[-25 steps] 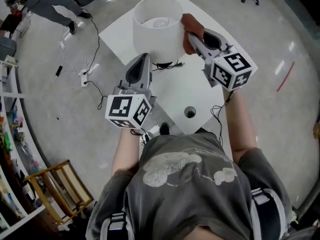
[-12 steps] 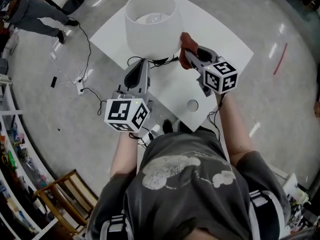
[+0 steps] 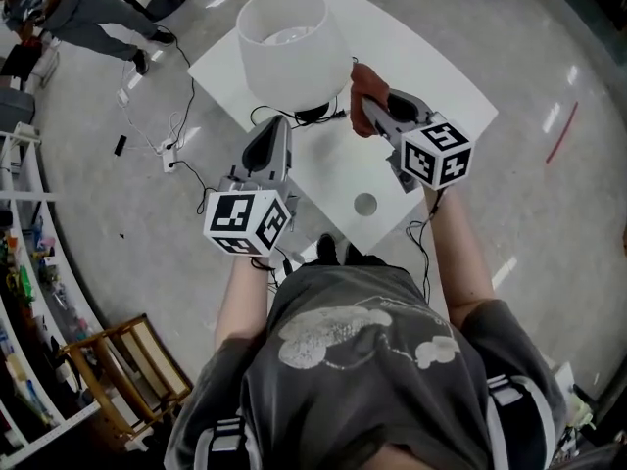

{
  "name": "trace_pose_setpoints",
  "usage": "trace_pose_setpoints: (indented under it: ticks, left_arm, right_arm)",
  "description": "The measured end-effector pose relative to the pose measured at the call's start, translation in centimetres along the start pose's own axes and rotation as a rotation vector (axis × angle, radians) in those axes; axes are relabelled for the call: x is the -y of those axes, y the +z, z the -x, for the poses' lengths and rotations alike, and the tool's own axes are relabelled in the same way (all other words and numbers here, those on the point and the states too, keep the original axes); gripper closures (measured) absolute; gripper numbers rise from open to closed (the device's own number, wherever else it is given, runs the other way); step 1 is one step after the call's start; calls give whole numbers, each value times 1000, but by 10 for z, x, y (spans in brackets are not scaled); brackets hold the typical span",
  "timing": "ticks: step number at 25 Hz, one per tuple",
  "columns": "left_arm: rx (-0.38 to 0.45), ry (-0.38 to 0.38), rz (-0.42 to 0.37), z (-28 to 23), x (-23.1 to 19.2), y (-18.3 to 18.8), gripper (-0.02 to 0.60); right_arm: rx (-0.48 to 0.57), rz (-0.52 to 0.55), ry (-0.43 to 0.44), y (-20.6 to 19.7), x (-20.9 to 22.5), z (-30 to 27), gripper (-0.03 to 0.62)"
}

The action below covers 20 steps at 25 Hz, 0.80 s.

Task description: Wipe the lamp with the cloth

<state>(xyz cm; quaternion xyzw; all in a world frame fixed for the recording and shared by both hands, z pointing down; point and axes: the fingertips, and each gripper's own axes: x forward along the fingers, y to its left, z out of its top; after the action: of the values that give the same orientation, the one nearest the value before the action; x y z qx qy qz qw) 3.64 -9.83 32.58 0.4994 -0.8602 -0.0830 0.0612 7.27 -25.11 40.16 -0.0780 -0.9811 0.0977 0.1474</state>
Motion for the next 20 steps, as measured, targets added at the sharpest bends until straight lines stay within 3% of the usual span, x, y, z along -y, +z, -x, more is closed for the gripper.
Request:
trace_pose_setpoints:
  ticks: [5, 10, 15, 20]
  left_arm:
    - [23, 3, -10, 3, 8, 5, 574]
    - [47, -12, -20, 2, -7, 16, 574]
    - [38, -81, -33, -17, -30, 10, 574]
    - [30, -171, -25, -19, -49, 26, 574]
  right_arm:
    - [82, 40, 61, 39, -25, 11, 502]
    - [153, 67, 29, 70, -42, 9, 502]
    - [204, 80, 26, 82, -48, -20, 502]
    - [196, 120, -53, 95, -72, -38, 502]
